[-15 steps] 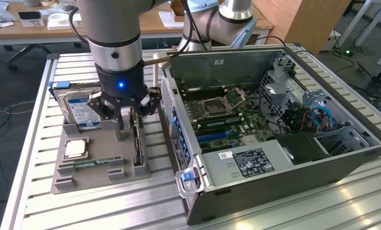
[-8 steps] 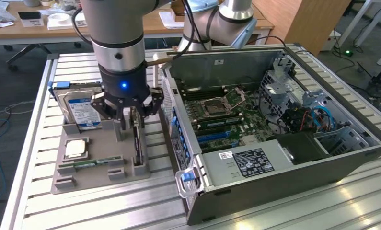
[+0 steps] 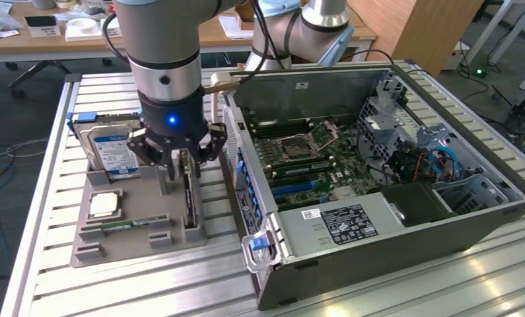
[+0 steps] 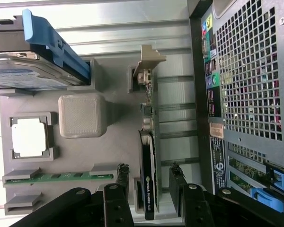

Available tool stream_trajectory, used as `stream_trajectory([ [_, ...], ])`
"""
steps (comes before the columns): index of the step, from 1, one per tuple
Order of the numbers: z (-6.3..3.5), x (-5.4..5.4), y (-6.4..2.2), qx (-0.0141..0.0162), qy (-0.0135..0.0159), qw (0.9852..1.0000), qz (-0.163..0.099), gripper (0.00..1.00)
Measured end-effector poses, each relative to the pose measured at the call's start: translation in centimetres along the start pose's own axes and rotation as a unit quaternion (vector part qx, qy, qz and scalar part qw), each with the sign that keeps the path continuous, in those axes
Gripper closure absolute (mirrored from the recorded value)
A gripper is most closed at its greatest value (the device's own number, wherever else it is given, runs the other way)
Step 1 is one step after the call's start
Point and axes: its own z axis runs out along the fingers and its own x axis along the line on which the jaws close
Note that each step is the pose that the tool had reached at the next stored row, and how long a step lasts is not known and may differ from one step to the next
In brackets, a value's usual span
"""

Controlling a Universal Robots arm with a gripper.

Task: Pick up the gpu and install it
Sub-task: 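Pick up the gpu and move the gpu toward the slot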

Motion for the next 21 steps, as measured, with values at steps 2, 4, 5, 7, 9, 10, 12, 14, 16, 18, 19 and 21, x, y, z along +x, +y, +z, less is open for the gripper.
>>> stream_trajectory([
  [2,0.12,0.0,-0.01,0.0001,-0.0001,1.0000,0.002,0.53],
  [4,0.19,0.0,-0.01,0.0002,0.0000,1.0000,0.003,0.53],
  [5,0.20,0.0,-0.01,0.0002,0.0000,1.0000,0.003,0.53],
  [7,0.21,0.0,-0.01,0.0002,0.0000,1.0000,0.003,0.53],
  [9,0.21,0.0,-0.01,0.0001,-0.0001,1.0000,0.003,0.53],
  [10,0.22,0.0,-0.01,0.0001,-0.0001,1.0000,0.003,0.53],
  [12,0.33,0.0,-0.01,-0.0001,-0.0003,1.0000,0.003,0.53],
  [14,0.46,0.0,-0.02,0.0001,-0.0001,1.0000,0.003,0.53],
  [16,0.68,0.0,-0.03,0.0000,-0.0002,1.0000,0.003,0.53],
  [18,0.90,0.0,-0.04,0.0001,-0.0001,1.0000,0.003,0.53],
  [19,1.01,0.0,-0.05,0.0001,-0.0001,1.0000,0.003,0.53],
  [21,1.23,0.0,-0.06,0.0001,-0.0001,1.0000,0.003,0.53],
])
